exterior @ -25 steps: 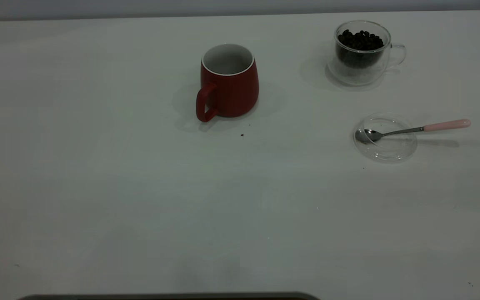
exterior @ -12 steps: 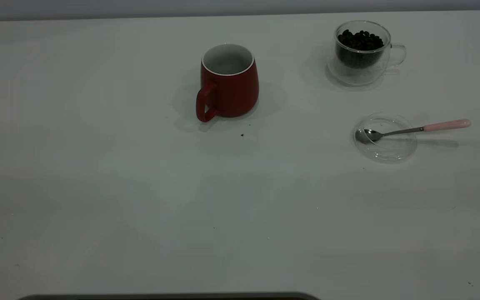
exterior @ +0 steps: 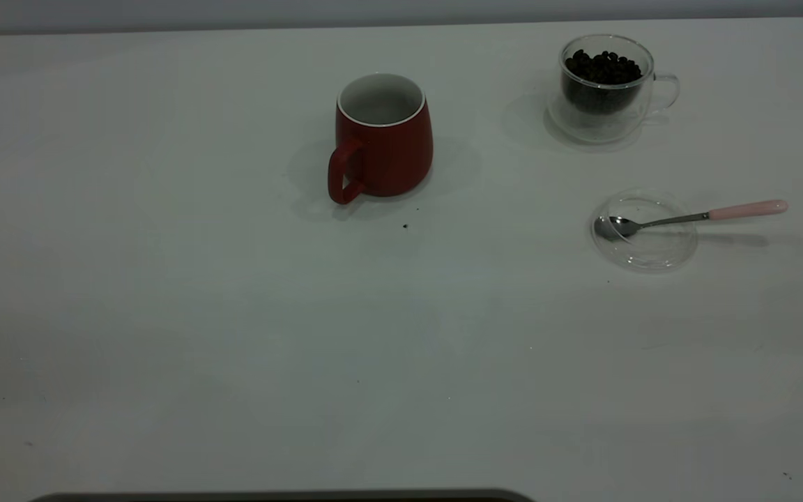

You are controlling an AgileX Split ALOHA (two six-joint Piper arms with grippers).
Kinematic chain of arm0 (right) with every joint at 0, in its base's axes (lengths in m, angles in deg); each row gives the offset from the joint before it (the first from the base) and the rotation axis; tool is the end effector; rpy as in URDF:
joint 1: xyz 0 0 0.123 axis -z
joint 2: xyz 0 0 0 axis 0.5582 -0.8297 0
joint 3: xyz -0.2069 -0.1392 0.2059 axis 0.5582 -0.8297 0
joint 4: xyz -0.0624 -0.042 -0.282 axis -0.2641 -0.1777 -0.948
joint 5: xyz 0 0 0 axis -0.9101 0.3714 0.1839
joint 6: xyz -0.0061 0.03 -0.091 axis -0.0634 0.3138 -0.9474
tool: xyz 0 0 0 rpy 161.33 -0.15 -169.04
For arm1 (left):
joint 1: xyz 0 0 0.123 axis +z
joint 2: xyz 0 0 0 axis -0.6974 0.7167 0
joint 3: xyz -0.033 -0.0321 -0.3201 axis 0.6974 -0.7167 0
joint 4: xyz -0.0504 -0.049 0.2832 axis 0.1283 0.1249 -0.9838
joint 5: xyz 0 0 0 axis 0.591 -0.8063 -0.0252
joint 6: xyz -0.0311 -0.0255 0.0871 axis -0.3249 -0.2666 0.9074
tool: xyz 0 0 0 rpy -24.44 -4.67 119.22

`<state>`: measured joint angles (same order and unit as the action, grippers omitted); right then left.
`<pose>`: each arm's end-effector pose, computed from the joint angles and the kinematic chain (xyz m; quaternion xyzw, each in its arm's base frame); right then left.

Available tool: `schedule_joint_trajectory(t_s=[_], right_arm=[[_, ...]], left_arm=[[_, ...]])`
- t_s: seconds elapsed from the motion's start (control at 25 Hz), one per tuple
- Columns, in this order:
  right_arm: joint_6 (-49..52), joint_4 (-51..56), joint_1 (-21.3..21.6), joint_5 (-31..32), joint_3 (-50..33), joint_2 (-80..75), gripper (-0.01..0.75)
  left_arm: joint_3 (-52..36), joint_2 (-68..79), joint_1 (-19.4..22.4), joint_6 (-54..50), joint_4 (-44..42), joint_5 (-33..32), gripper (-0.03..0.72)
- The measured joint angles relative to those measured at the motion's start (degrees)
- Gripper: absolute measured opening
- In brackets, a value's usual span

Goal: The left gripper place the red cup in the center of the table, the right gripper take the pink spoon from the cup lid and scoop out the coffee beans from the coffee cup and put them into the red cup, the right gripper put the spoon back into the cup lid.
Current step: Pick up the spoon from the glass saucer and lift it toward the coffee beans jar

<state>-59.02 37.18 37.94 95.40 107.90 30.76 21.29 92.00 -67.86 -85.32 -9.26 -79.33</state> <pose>0.0024 0.0026 0.2800 0.0025 0.8849 -0.0145 0.4656 0.0045 0.0000 0.2848 0.1583 0.8732 -0.0965 0.4507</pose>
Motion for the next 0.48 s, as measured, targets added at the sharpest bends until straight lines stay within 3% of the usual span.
schedule_joint_trajectory(t_s=[0.36,0.48], right_arm=[[0.0,0.0,0.0,0.0,0.0,0.0,0.591],[0.0,0.0,0.0,0.0,0.0,0.0,0.591]], left_arm=[[0.0,-0.04,0.0,0.02,0.0,-0.06,0.588],[-0.02,-0.18,2.57,0.13,0.02,-0.07,0.588]])
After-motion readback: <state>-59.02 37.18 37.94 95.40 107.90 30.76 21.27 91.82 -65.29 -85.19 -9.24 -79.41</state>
